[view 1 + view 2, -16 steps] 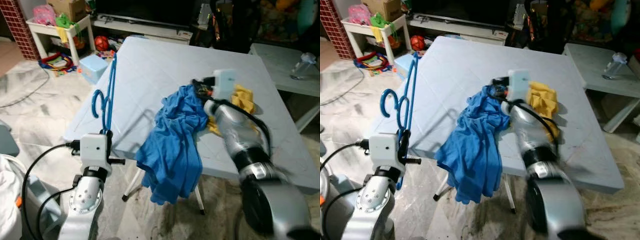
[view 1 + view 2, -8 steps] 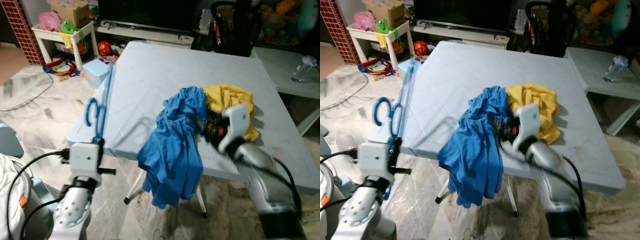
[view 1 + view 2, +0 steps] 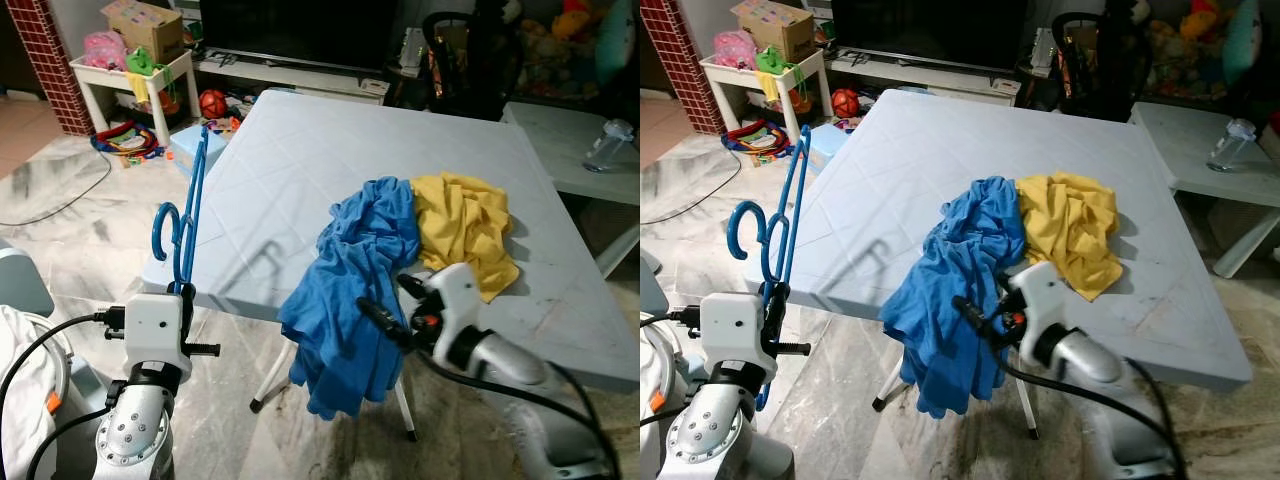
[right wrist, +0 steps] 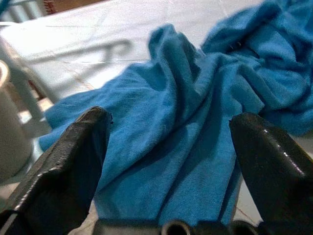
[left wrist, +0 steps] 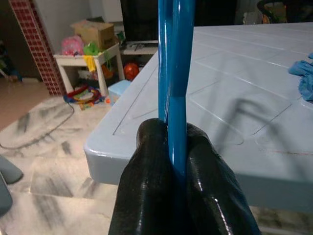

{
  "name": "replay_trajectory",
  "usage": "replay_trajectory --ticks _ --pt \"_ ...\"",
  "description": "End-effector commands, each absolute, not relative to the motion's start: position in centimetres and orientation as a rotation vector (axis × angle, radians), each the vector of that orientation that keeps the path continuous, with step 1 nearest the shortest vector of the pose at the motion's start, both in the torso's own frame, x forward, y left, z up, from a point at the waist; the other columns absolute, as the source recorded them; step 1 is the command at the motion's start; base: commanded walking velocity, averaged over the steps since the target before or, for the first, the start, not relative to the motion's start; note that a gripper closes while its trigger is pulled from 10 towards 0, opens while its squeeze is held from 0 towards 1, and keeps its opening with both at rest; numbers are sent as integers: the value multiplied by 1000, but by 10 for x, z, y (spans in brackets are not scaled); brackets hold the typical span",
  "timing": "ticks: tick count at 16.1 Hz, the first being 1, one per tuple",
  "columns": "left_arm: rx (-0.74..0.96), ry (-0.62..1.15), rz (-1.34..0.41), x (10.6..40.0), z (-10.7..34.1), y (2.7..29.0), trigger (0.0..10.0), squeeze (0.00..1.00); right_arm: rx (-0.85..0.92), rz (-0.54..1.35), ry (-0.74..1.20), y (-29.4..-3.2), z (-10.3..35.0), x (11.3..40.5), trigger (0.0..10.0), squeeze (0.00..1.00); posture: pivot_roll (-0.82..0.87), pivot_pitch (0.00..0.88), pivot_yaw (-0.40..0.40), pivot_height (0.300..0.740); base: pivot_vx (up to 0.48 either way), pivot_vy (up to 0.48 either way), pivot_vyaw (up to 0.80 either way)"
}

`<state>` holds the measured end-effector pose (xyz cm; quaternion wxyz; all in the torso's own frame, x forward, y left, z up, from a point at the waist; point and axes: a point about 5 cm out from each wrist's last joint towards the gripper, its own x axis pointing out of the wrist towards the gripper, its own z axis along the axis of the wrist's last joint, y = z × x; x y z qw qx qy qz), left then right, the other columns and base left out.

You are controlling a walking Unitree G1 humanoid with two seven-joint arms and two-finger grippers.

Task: Hang hanger

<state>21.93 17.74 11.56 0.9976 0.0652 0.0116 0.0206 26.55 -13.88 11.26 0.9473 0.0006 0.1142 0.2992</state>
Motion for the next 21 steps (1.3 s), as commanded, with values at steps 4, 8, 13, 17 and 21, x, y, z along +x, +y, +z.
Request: replay_trajectory --ticks 4,8,13,17,21 --pt "123 13 14 217 119 170 10000 0 8 499 305 -130 97 267 10000 1000 116 15 -77 740 0 0 0" --pt "118 14 0 218 119 166 10000 0 -6 475 328 -104 90 267 10000 1000 115 23 -81 740 0 0 0" --pt "115 13 -12 219 119 163 10000 0 -117 459 345 -83 77 272 10000 761 120 25 -83 740 0 0 0" --pt "115 13 -12 219 119 163 10000 0 -133 407 351 -72 72 284 0 0 127 25 -85 740 0 0 0" --pt "114 12 -6 218 119 162 10000 0 -74 352 376 -79 68 291 0 0 132 25 -92 740 0 0 0"
